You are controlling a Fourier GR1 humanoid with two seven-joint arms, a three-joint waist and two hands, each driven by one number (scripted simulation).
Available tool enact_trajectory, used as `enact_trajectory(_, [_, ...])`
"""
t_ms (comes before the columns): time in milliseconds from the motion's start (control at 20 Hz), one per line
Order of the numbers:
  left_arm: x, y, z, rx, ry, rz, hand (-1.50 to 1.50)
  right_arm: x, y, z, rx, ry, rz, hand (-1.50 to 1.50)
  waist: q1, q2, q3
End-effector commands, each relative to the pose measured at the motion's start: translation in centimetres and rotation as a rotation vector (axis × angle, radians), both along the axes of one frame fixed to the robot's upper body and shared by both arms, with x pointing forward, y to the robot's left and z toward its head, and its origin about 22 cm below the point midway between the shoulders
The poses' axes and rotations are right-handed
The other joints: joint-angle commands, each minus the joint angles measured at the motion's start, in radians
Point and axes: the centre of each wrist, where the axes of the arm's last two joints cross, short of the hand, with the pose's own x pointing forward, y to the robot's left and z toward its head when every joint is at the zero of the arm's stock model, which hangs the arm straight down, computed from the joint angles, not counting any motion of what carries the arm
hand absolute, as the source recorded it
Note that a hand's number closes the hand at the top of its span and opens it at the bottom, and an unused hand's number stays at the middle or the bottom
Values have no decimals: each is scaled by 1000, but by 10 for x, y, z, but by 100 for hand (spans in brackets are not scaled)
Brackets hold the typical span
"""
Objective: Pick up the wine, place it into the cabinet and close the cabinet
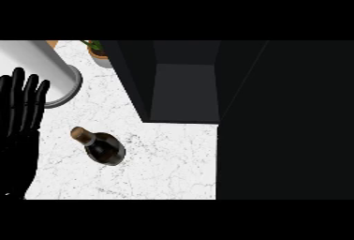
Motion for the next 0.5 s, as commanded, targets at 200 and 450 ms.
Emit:
enact_trajectory(200, [3, -37, 10, 38, -86, -798, -150, -5, 3, 0, -20, 23, 48, -150, -82, 13, 15])
enact_trajectory(450, [-17, -43, -30, -107, 171, -1207, -150, -12, 23, 1, 19, 86, 257, -150, -49, 16, 16])
